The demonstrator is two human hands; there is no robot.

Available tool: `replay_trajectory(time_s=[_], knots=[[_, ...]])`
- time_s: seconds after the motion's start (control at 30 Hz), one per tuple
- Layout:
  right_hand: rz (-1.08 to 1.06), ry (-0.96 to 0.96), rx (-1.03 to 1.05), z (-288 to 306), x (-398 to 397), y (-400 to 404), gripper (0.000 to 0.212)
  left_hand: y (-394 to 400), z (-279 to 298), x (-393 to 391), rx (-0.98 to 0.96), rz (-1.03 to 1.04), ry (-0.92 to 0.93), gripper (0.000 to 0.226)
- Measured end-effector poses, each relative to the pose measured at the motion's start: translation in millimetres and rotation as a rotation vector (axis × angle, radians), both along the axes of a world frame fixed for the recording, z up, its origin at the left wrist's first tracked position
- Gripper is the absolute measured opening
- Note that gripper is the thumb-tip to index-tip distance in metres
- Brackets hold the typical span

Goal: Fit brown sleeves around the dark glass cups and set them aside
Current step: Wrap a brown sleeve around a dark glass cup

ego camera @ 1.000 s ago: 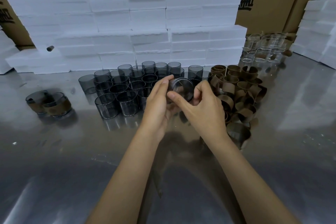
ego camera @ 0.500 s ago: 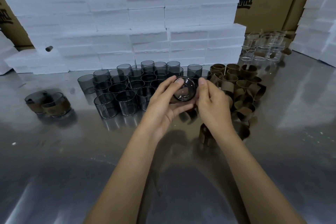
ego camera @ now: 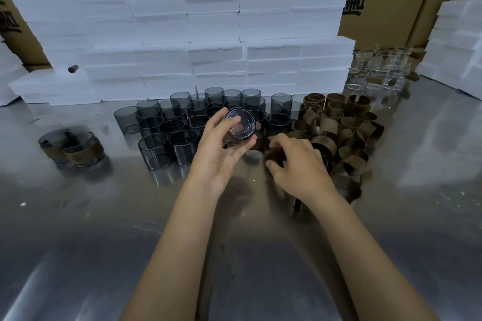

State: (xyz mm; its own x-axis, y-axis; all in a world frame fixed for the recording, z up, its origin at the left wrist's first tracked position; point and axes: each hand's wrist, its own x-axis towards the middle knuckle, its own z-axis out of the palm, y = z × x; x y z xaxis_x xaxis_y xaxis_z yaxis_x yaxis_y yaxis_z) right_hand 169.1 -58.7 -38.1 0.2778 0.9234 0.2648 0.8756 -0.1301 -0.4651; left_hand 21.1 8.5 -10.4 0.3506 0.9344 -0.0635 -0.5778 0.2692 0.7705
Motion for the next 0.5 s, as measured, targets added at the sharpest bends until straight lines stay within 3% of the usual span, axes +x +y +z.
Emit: replay_trajectory(time_s=[0.2, 0.4, 0.5], knots=[[-0.055, -0.079, 0.121, -2, 0, 0, 0.019, -1, -1, 1, -0.005, 0.014, 0.020, 0.038], [-0.014, 0.550, 0.525, 13, -2, -1, 0.022, 1, -2, 4, -0.010, 0.024, 0.065, 0.048], [0.092, 0.699, 0.610, 20, -8, -1, 0.029, -2, 0, 8, 0.044, -0.035, 0.136, 0.046]])
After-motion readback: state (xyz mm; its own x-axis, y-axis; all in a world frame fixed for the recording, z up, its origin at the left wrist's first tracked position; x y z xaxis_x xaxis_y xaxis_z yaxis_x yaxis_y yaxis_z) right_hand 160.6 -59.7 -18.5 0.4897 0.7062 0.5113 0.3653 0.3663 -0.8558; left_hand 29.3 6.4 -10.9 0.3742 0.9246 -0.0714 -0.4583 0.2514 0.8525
